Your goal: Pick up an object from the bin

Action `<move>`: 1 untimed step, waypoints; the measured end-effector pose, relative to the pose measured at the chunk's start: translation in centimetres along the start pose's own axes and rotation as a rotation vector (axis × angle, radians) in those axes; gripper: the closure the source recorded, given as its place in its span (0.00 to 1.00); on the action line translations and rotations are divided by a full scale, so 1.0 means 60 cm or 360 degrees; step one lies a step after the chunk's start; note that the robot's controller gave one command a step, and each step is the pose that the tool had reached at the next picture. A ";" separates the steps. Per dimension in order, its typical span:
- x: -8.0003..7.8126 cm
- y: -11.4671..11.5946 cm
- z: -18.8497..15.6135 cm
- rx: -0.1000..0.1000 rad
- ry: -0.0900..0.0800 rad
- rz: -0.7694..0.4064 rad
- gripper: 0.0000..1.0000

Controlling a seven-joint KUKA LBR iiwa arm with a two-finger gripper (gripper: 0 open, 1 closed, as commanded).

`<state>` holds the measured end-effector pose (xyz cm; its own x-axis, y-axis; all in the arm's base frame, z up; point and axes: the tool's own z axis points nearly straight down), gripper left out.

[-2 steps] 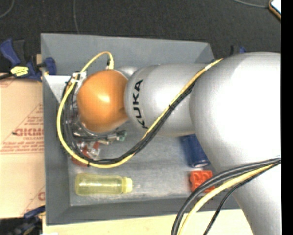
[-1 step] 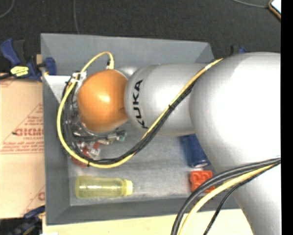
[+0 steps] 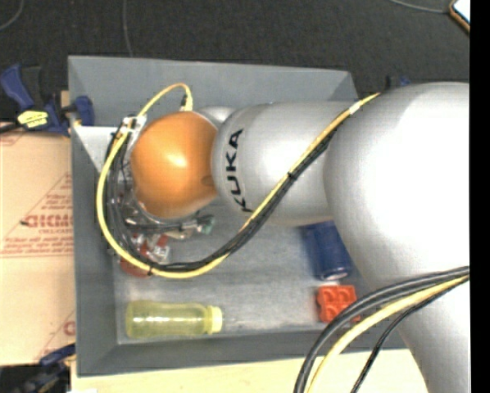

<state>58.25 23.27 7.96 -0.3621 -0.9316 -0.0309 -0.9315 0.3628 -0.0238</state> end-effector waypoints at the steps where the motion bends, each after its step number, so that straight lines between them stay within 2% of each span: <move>1: -0.003 -0.005 -0.042 0.0012 -0.0010 0.0001 1.00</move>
Offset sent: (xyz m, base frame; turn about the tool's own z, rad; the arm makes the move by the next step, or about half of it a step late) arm 0.0015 0.0003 0.0294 0.0004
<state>58.50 23.30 10.50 -0.3627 -0.9312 -0.0370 -0.9309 0.3638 -0.0315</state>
